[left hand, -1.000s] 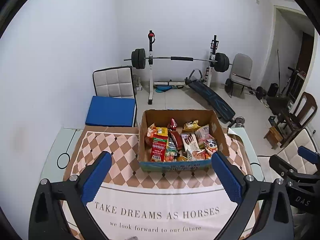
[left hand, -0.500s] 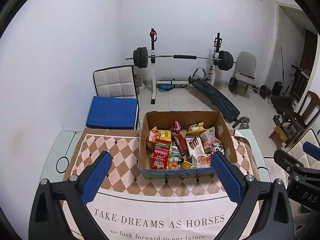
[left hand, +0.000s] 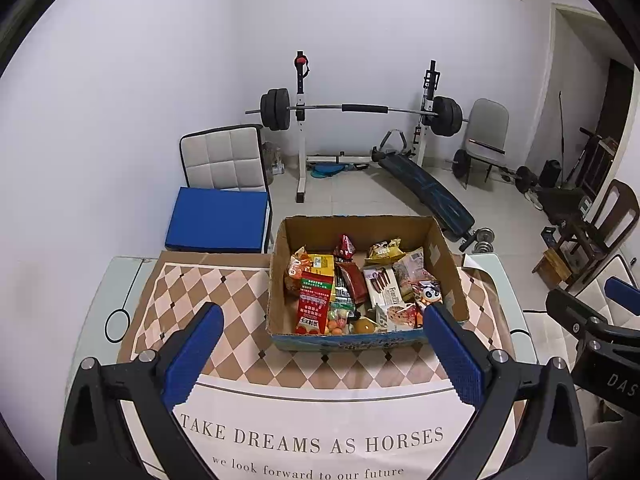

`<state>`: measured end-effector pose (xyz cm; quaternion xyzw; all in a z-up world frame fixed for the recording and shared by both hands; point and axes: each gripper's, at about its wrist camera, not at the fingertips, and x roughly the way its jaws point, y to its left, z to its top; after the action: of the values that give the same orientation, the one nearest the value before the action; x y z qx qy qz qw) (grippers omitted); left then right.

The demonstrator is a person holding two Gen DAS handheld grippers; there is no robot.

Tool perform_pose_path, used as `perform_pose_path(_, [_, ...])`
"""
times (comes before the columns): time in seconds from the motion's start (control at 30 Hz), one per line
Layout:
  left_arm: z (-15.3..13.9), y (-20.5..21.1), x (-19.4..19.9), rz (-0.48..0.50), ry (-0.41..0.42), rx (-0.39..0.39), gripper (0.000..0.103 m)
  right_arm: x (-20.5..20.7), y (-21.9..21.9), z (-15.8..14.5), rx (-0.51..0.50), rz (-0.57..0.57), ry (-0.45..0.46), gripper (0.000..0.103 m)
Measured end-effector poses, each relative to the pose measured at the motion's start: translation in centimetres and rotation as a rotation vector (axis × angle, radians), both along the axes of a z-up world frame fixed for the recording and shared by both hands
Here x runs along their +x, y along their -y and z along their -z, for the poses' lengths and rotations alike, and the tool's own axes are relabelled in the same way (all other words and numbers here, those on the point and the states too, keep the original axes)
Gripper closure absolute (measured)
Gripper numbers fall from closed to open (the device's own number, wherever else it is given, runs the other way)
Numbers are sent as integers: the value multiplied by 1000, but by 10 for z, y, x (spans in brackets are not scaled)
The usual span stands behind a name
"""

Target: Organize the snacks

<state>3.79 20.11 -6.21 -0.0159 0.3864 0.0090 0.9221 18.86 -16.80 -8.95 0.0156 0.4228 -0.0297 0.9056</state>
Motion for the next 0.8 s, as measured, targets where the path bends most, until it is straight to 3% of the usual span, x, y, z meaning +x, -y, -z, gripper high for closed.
perform_pose_path(0.8, [0, 1, -2, 2, -1, 2, 1, -5, 1, 6, 1, 3, -9, 2])
